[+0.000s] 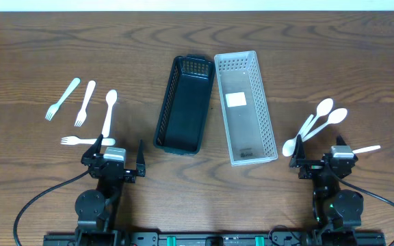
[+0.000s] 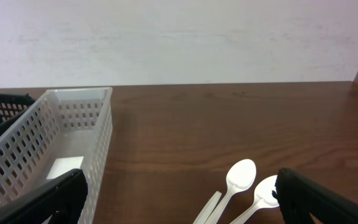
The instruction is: Pack container
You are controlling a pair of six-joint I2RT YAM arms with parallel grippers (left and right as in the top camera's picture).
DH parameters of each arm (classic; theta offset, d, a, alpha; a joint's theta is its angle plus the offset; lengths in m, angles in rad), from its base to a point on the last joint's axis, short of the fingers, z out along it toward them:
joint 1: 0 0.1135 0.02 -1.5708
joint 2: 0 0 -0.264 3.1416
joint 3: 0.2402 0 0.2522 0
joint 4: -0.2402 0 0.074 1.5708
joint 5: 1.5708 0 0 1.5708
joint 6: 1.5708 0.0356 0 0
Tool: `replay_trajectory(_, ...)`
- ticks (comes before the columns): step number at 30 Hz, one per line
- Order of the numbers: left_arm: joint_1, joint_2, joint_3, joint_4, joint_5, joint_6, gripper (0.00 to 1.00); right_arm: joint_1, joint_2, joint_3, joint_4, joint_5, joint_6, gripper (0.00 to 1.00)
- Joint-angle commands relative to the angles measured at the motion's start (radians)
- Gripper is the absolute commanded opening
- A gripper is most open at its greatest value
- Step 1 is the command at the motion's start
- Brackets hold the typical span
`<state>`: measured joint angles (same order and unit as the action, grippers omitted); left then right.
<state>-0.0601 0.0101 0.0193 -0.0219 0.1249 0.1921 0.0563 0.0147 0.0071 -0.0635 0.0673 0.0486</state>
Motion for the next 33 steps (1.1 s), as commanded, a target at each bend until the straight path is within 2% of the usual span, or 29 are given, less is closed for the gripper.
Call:
replay_trajectory(1, -0.003, -0.004, -0.015, -0.037, 0.028, 0.013, 0.98, -0.005, -0.006, -0.002, -0.004, 0.010, 0.014, 0.99)
replay_trajectory(33, -0.003, -0.004, -0.015, -0.036, 0.028, 0.013, 0.98, -0.005, -0.006, -0.002, -0.003, -0.006, 0.018, 0.99)
